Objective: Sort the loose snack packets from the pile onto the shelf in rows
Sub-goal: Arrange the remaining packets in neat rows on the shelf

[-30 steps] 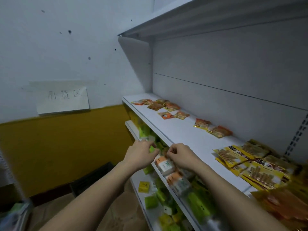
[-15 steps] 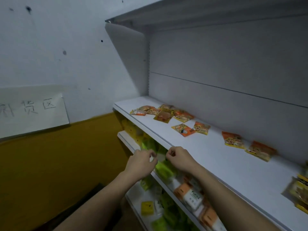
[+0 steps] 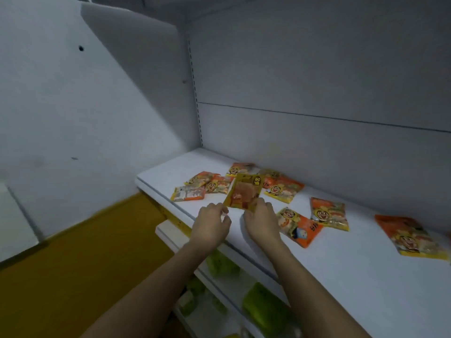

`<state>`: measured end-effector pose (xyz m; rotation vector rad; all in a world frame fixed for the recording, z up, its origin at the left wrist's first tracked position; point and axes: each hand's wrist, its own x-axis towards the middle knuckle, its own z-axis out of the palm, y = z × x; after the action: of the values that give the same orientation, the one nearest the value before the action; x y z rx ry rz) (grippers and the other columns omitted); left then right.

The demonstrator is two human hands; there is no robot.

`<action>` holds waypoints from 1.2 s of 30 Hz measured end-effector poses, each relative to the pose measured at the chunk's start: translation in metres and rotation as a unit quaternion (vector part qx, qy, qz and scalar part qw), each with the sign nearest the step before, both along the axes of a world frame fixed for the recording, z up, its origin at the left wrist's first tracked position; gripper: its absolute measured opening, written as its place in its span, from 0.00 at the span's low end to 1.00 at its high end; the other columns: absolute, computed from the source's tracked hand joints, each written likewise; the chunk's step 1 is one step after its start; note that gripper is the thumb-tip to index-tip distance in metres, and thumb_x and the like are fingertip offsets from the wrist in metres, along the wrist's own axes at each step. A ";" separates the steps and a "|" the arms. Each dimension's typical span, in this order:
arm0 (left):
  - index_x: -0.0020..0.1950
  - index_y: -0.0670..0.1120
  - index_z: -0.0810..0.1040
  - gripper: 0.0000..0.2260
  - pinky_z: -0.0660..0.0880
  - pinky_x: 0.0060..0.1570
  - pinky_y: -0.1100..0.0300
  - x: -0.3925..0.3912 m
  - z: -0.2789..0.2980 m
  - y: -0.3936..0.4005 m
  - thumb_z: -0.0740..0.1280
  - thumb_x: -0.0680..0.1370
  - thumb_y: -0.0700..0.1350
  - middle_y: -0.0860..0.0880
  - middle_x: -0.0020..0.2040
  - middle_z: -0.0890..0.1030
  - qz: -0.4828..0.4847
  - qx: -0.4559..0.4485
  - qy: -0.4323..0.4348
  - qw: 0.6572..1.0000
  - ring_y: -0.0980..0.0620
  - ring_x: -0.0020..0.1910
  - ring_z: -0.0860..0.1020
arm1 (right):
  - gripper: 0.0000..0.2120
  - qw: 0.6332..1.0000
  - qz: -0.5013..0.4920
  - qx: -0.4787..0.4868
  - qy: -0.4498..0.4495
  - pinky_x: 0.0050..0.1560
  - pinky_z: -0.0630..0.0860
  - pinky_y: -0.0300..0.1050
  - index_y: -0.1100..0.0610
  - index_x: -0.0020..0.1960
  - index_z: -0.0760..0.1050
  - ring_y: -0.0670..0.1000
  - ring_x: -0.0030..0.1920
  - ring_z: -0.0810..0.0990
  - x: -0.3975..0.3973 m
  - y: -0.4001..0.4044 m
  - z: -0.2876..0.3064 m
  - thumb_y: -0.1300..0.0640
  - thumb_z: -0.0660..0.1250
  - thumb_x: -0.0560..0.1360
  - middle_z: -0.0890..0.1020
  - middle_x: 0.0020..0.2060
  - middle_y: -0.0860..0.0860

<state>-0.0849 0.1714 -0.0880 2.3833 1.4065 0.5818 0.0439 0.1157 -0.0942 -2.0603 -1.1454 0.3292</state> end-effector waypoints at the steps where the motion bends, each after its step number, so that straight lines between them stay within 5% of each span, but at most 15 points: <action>1: 0.67 0.47 0.77 0.16 0.74 0.60 0.50 0.008 0.000 0.019 0.62 0.81 0.48 0.44 0.62 0.78 0.004 -0.006 0.007 1.000 0.45 0.62 0.74 | 0.18 1.000 -0.022 0.007 -0.003 0.56 0.70 0.53 0.62 0.69 0.67 0.62 0.60 0.72 0.003 0.014 0.000 0.55 0.59 0.81 0.72 0.60 0.60; 4: 0.74 0.49 0.70 0.21 0.68 0.66 0.48 0.030 -0.008 0.060 0.60 0.82 0.53 0.46 0.72 0.72 0.011 -0.008 0.066 0.998 0.44 0.72 0.67 | 0.21 0.996 -0.085 -0.003 -0.025 0.60 0.69 0.53 0.63 0.71 0.64 0.62 0.64 0.69 0.013 0.049 -0.003 0.54 0.58 0.82 0.70 0.65 0.62; 9: 0.74 0.54 0.69 0.21 0.62 0.69 0.51 0.036 -0.029 0.086 0.60 0.82 0.57 0.53 0.72 0.71 -0.063 0.036 0.074 0.995 0.47 0.72 0.64 | 0.29 0.990 -0.117 -0.036 -0.076 0.61 0.70 0.53 0.60 0.75 0.60 0.59 0.66 0.68 0.013 0.069 -0.017 0.45 0.61 0.81 0.71 0.65 0.58; 16: 0.75 0.57 0.70 0.21 0.63 0.66 0.52 0.027 -0.029 0.088 0.59 0.81 0.52 0.57 0.72 0.72 -0.153 0.027 0.028 0.987 0.51 0.71 0.65 | 0.14 0.978 -0.150 0.141 -0.019 0.48 0.76 0.53 0.53 0.58 0.70 0.55 0.50 0.78 0.004 0.056 -0.017 0.64 0.67 0.75 0.79 0.50 0.51; 21: 0.74 0.55 0.71 0.20 0.61 0.67 0.50 0.020 -0.023 0.085 0.57 0.82 0.54 0.54 0.73 0.72 -0.195 0.028 0.017 0.980 0.49 0.72 0.66 | 0.12 0.958 -0.211 0.196 0.005 0.42 0.72 0.32 0.53 0.55 0.72 0.41 0.47 0.78 -0.009 0.017 0.005 0.66 0.67 0.77 0.79 0.48 0.47; 23: 0.73 0.55 0.73 0.20 0.61 0.67 0.49 0.018 -0.023 0.086 0.56 0.82 0.55 0.53 0.72 0.73 -0.216 0.039 0.022 0.975 0.49 0.71 0.67 | 0.11 0.947 -0.239 0.211 0.030 0.44 0.74 0.31 0.54 0.56 0.72 0.37 0.45 0.77 -0.016 -0.011 0.007 0.65 0.68 0.77 0.78 0.46 0.45; 27: 0.73 0.57 0.73 0.20 0.59 0.69 0.49 0.010 -0.025 0.072 0.56 0.83 0.58 0.53 0.74 0.70 -0.290 0.045 0.060 0.954 0.49 0.72 0.65 | 0.12 0.926 -0.304 0.204 0.090 0.53 0.80 0.53 0.51 0.56 0.72 0.49 0.49 0.80 -0.032 -0.077 0.002 0.63 0.68 0.78 0.78 0.47 0.46; 33: 0.72 0.55 0.74 0.19 0.62 0.67 0.49 0.014 -0.005 -0.003 0.56 0.83 0.58 0.53 0.74 0.71 -0.383 0.055 0.047 0.921 0.48 0.71 0.66 | 0.11 0.889 -0.377 0.228 0.124 0.47 0.78 0.41 0.54 0.61 0.71 0.48 0.51 0.79 -0.048 -0.175 0.007 0.62 0.65 0.80 0.77 0.54 0.54; 36: 0.71 0.55 0.74 0.19 0.62 0.67 0.49 0.025 0.006 -0.061 0.57 0.83 0.58 0.52 0.72 0.72 -0.416 0.057 0.030 0.907 0.49 0.72 0.65 | 0.10 0.866 -0.406 0.253 0.144 0.49 0.80 0.44 0.54 0.61 0.71 0.52 0.54 0.80 -0.049 -0.226 0.005 0.61 0.65 0.81 0.78 0.56 0.54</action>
<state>-0.0600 0.1099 -0.0824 2.7780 0.2648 0.3499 -0.0054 -0.1104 -0.0891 -1.7444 -0.0897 -0.0845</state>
